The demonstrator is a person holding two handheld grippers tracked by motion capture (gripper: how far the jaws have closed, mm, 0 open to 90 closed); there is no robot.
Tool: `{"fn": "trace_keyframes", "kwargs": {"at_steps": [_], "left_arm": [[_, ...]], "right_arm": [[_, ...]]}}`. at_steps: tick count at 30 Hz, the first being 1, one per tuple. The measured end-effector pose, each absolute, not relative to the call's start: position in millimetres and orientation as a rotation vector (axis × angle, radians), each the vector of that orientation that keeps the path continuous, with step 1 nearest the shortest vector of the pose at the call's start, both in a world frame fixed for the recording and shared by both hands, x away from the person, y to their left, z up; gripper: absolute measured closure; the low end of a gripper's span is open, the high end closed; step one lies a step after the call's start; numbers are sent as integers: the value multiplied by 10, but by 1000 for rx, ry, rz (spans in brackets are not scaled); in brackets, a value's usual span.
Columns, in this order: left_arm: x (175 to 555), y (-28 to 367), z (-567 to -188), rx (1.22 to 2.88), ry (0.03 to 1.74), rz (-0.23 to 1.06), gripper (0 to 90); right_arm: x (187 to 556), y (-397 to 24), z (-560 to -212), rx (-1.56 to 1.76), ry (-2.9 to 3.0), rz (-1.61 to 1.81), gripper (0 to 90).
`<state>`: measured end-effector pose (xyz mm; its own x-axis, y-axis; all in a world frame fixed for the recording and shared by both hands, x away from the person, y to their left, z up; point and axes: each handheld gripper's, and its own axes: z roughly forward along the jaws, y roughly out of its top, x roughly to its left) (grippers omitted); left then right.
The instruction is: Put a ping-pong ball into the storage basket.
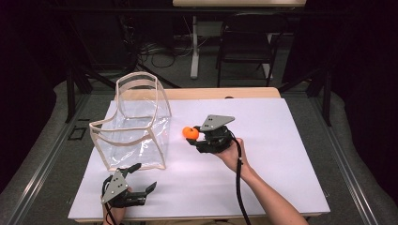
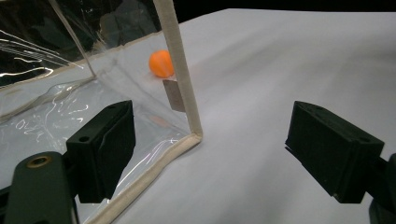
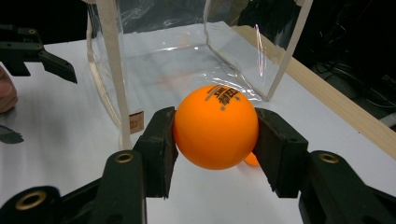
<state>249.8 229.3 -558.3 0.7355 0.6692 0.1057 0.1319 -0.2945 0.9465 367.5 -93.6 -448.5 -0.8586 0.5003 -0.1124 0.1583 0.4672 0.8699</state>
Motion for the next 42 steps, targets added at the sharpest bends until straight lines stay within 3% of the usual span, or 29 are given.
{"fn": "trace_keyframes", "kwargs": {"at_steps": [42], "left_arm": [[2495, 2294, -5580, 1823, 621, 604, 157]], "right_arm": [[3865, -658, -4183, 499, 2382, 1324, 506]]}}
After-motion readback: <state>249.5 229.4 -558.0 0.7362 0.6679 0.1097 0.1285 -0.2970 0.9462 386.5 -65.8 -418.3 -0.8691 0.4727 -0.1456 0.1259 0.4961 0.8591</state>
